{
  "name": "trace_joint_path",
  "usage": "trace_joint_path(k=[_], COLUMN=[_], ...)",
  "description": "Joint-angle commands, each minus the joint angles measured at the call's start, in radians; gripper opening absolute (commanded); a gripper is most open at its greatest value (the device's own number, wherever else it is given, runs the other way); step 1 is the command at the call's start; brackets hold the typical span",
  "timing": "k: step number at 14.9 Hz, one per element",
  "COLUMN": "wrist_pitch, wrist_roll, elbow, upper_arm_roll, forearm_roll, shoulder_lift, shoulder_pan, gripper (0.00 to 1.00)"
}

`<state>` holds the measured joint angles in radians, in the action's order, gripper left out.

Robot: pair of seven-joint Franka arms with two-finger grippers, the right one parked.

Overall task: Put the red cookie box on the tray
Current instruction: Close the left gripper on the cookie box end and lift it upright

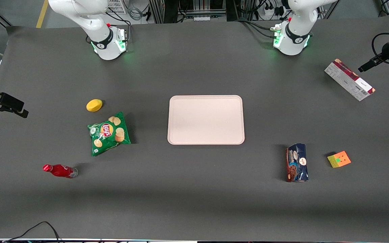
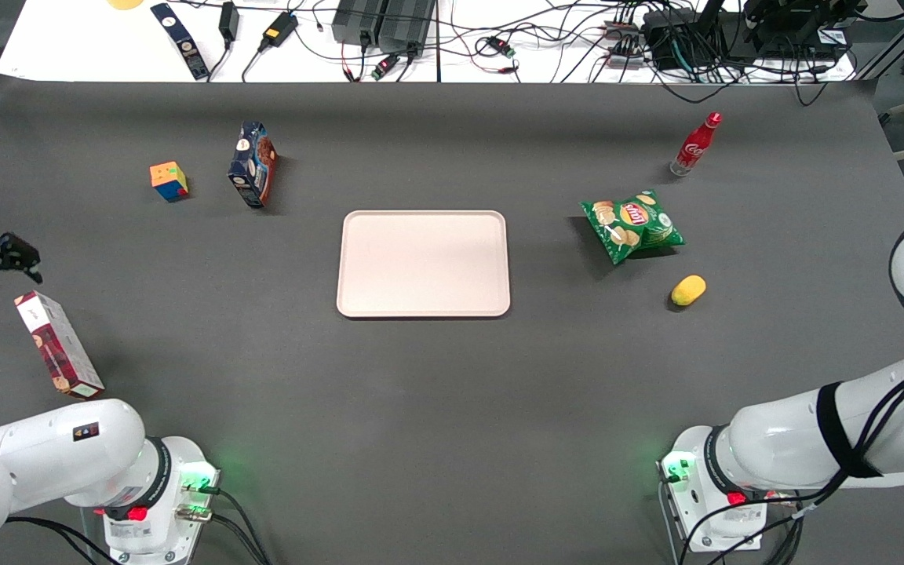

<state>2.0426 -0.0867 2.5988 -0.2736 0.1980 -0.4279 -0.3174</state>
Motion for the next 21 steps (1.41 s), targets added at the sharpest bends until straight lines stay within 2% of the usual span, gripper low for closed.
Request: trace_joint_path(k=[1, 2, 4, 10, 21], wrist_pitch=[0.183, 0.247, 0.353, 0.519, 0.7], wrist_roll=[0.05, 0.048, 0.045, 0.027, -0.012], elbow=[0.145, 0.176, 0.227, 0.245, 0.268], upper_arm_roll=[-0.152, -0.186, -0.219, -0.219, -0.222], forearm_roll=[0.099, 0.134, 0.143, 0.143, 0.138], shoulder_lift=[-0.041, -0.038, -0.012, 0.109, 0.29], shoulder_pan=[0.003, 0.004, 0.003, 0.008, 0.011], gripper=[1.0, 1.0, 1.0, 1.0, 1.0])
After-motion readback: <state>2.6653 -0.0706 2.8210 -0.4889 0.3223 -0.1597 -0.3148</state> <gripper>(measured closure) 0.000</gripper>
